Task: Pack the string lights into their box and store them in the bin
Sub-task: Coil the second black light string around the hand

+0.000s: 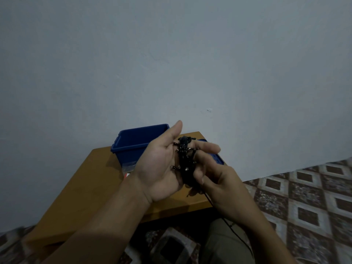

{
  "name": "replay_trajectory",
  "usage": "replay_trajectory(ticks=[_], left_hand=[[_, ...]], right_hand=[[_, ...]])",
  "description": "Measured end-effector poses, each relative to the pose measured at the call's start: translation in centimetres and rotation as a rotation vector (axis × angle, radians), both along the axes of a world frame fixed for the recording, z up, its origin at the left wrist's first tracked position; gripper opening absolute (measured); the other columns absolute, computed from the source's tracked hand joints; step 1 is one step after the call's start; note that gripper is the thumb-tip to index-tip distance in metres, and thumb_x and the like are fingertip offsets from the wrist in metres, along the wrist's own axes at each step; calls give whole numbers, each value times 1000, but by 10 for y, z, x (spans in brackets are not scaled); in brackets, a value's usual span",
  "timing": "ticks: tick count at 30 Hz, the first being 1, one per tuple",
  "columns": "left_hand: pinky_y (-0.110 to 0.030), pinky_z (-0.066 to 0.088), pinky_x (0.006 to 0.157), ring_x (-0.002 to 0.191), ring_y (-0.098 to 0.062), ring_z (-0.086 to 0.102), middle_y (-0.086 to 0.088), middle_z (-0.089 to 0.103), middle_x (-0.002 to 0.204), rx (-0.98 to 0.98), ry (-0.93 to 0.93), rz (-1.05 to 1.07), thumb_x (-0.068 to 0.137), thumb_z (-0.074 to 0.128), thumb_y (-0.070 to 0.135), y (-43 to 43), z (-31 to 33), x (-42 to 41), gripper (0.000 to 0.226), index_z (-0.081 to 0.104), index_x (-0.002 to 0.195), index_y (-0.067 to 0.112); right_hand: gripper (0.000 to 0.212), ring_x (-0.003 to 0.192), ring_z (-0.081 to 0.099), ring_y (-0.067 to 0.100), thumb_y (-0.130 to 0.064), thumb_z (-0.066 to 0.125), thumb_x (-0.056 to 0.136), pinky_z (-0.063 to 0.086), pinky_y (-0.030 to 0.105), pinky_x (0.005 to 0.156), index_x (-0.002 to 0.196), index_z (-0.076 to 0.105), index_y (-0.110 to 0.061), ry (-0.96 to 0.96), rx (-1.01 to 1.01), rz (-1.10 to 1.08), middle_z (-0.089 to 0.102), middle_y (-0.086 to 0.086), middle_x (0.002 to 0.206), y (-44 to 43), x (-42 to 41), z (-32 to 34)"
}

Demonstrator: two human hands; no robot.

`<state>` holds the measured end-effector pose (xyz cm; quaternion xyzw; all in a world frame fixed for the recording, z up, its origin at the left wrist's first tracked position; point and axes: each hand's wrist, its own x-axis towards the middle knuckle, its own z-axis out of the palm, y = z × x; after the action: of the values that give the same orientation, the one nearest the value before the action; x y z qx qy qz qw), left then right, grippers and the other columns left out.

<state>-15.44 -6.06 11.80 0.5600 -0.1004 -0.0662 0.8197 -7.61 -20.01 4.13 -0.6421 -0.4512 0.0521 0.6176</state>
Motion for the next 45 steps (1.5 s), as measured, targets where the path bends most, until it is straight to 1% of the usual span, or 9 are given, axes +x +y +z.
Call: replay_trajectory(ticks=[3, 6, 16, 20, 24, 30, 35, 40, 45], left_hand=[[-34, 52, 68, 65, -21, 63, -15, 72, 88, -68, -20, 19, 96, 30, 61, -2, 3, -1, 79, 70, 113, -5], [-34, 55, 71, 69, -22, 65, -15, 73, 92, -113, -24, 68, 96, 29, 61, -5, 6, -3, 81, 69, 116, -6], [-35, 55, 74, 74, -23, 66, -16, 73, 102, -198, -25, 233, 98, 26, 65, -9, 9, -3, 83, 64, 124, -5], [-35, 59, 70, 74, -24, 67, -17, 73, 103, -260, -50, 295, 99, 26, 63, -10, 11, -2, 82, 64, 122, -6], [-36, 60, 75, 78, -25, 68, -18, 73, 106, -270, -90, 343, 100, 25, 62, -10, 13, -2, 83, 64, 125, -7], [-46, 46, 103, 109, -33, 66, -22, 68, 123, -117, -189, 452, 100, 21, 64, -11, 10, 2, 80, 51, 134, -2], [-43, 30, 119, 131, -20, 55, -9, 66, 132, 143, -197, 499, 92, 20, 66, -10, 0, 4, 81, 44, 141, 6], [-22, 30, 108, 134, 5, 41, 11, 57, 142, 369, -101, 488, 83, 18, 73, -14, -6, 7, 92, 35, 151, 14], [-33, 38, 106, 128, -8, 55, 5, 65, 133, 493, 2, 497, 67, 23, 87, -10, -15, 14, 113, 28, 154, 16]], right_hand=[[34, 71, 73, 22, -46, 53, 90, 58, 36, 69, 115, 62, -25, 87, 1, 18, 76, 3, 85, 3, 1, -2], [18, 72, 72, 27, -24, 55, 102, 58, 45, 72, 120, 58, -22, 111, 12, 32, 75, 7, 86, 4, 3, -5], [19, 59, 39, 18, -12, 41, 106, 38, 35, 58, 108, 59, -6, 95, -29, 7, 43, -7, 61, 3, 1, -4], [22, 59, 40, 13, -17, 45, 106, 38, 34, 59, 87, 55, -17, 31, -48, 17, 43, -9, 62, 1, -2, -1], [22, 58, 45, 10, -16, 46, 106, 41, 28, 58, 96, 64, -9, 86, -64, 28, 50, -9, 62, 1, 0, -3], [23, 56, 57, 12, -24, 55, 102, 49, 28, 59, 88, 68, -13, 92, -100, 23, 68, 1, 67, -3, -5, 5], [32, 52, 53, 13, -28, 55, 102, 46, 30, 55, 75, 63, -13, 110, -114, 16, 63, 1, 59, -5, -5, 8], [33, 52, 50, 17, -27, 56, 102, 43, 32, 53, 73, 62, -11, 200, -71, 59, 58, 0, 56, -4, -6, 9], [32, 47, 46, 14, -26, 53, 103, 40, 26, 51, 81, 64, -5, 271, -25, 58, 57, 1, 54, -6, -4, 9]])
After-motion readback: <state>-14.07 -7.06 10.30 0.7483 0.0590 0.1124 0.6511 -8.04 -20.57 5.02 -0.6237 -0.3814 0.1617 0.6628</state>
